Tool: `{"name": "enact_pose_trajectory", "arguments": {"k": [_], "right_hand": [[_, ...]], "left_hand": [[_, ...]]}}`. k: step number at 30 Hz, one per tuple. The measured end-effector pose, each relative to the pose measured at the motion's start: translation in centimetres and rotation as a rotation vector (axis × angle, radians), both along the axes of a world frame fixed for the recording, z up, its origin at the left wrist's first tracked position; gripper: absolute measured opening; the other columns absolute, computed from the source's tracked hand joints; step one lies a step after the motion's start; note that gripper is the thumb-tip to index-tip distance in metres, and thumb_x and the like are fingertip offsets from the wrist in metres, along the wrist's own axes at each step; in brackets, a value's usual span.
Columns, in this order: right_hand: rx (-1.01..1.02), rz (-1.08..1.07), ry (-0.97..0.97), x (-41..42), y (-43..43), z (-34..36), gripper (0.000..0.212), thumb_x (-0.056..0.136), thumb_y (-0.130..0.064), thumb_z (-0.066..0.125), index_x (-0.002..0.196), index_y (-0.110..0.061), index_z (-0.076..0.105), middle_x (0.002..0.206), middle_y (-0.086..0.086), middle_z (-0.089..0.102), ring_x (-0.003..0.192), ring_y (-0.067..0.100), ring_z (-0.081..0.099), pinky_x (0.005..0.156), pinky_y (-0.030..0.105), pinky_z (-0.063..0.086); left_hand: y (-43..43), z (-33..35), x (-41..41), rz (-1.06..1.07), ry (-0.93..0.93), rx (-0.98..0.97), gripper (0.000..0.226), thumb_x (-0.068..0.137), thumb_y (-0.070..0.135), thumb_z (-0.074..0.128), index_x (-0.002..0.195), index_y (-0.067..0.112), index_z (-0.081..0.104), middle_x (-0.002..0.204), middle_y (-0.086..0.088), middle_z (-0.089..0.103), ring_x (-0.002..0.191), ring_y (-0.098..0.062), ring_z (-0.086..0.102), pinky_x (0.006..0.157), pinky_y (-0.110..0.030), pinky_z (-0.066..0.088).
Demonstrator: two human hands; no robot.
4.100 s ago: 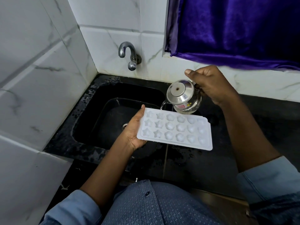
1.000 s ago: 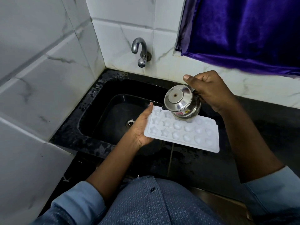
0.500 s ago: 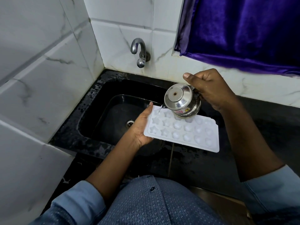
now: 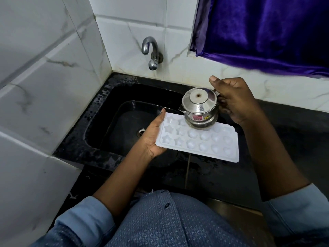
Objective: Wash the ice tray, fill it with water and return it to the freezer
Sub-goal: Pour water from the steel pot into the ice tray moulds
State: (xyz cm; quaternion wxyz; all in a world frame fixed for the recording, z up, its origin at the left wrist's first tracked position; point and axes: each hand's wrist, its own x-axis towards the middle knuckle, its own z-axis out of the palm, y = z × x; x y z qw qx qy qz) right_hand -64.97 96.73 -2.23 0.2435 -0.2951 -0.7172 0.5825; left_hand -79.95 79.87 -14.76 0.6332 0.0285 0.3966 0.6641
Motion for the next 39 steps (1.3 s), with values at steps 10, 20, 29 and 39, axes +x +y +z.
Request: {"name": "enact_pose_trajectory", "arguments": {"k": [10, 20, 29, 39], "right_hand": [[0.165, -0.036, -0.054, 2.1, -0.6, 0.7, 0.067, 0.103, -0.037, 0.064, 0.068, 0.012, 0.037, 0.062, 0.014, 0.03, 0.049, 0.019, 0.025, 0.046, 0.024, 0.024], [0.298, 0.009, -0.108, 2.5, -1.0, 1.0, 0.067, 0.104, -0.037, 0.063, 0.067, 0.014, 0.041, 0.059, 0.016, 0.035, 0.048, 0.022, 0.032, 0.047, 0.02, 0.036], [0.327, 0.003, -0.101, 2.4, -0.3, 1.1, 0.064, 0.105, -0.033, 0.063, 0.06, 0.004, 0.036, 0.049, -0.001, 0.032, 0.044, 0.011, 0.029, 0.048, 0.02, 0.034], [0.255, -0.021, -0.066, 2.2, -0.3, 0.8, 0.063, 0.105, -0.033, 0.063, 0.054, -0.002, 0.041, 0.05, 0.003, 0.035, 0.044, 0.013, 0.03, 0.049, 0.024, 0.033]], "left_hand": [[-0.8, 0.0, 0.0, 0.021, -0.002, -0.026, 0.075, 0.102, 0.065, 0.051, 0.148, 0.006, 0.059, 0.142, -0.021, 0.066, 0.133, -0.039, 0.062, 0.11, -0.056, 0.051], [-0.7, 0.2, 0.3, -0.003, -0.009, -0.03, 0.076, 0.103, 0.065, 0.048, 0.148, 0.005, 0.059, 0.142, -0.021, 0.066, 0.128, -0.038, 0.066, 0.104, -0.053, 0.054], [-0.4, 0.2, 0.1, -0.006, -0.008, -0.039, 0.072, 0.103, 0.065, 0.049, 0.141, 0.005, 0.064, 0.139, -0.021, 0.068, 0.127, -0.038, 0.067, 0.104, -0.053, 0.055], [-0.4, 0.4, 0.2, -0.014, 0.003, -0.054, 0.067, 0.104, 0.064, 0.047, 0.131, 0.007, 0.07, 0.132, -0.02, 0.072, 0.115, -0.035, 0.073, 0.098, -0.051, 0.058]]}}
